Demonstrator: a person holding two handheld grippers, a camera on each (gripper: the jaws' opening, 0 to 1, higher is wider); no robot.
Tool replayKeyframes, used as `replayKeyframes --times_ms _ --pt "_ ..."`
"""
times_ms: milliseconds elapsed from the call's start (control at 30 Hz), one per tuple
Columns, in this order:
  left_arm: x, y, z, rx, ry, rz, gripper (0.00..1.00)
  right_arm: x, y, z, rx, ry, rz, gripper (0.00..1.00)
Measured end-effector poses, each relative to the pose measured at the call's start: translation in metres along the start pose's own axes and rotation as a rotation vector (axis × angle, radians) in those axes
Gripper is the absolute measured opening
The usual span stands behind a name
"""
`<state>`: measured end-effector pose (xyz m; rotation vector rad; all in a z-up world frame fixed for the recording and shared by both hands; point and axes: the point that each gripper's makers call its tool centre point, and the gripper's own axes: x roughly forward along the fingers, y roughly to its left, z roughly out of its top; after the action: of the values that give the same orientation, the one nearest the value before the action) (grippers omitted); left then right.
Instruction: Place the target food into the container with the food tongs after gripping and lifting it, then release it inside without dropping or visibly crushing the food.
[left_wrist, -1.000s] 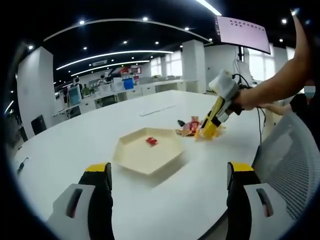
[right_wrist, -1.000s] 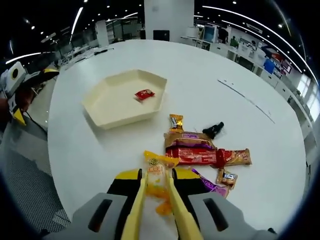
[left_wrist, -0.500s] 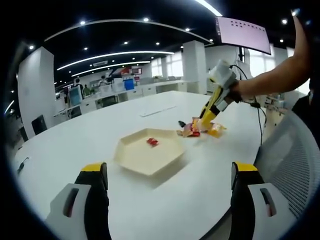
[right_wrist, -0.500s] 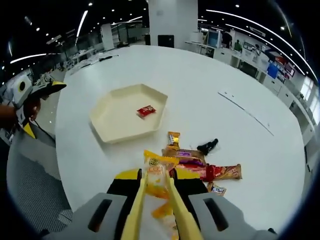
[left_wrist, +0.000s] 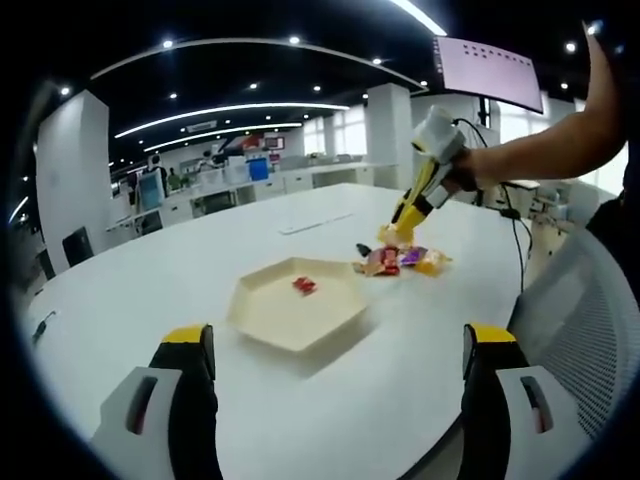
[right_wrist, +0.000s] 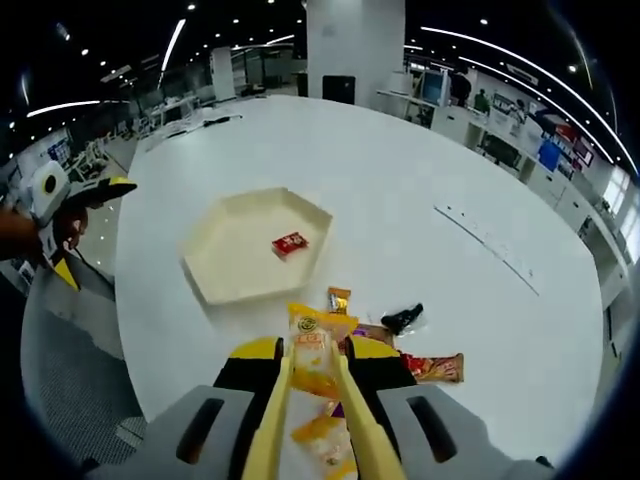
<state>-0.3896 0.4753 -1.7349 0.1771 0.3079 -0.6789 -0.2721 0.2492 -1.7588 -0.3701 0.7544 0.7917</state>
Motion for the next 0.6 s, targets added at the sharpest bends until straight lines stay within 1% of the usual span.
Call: replayKeyframes --times_ms 100,300,600 --pt "0.000 -0.003 0.001 -0.030 -0.001 -0.019 1.00 0.001 0.002 0.002 -0.017 0.004 0.008 0.23" --pt "0.001 -0.008 0.000 0.001 0.007 -0.034 1.00 0.001 0.004 0.011 -0.028 0.001 0.018 0.23" --pt "0.001 -0.009 -0.001 0.008 0.010 -0.037 1.00 0.007 0.013 0.028 -0.067 0.001 0.043 0.23"
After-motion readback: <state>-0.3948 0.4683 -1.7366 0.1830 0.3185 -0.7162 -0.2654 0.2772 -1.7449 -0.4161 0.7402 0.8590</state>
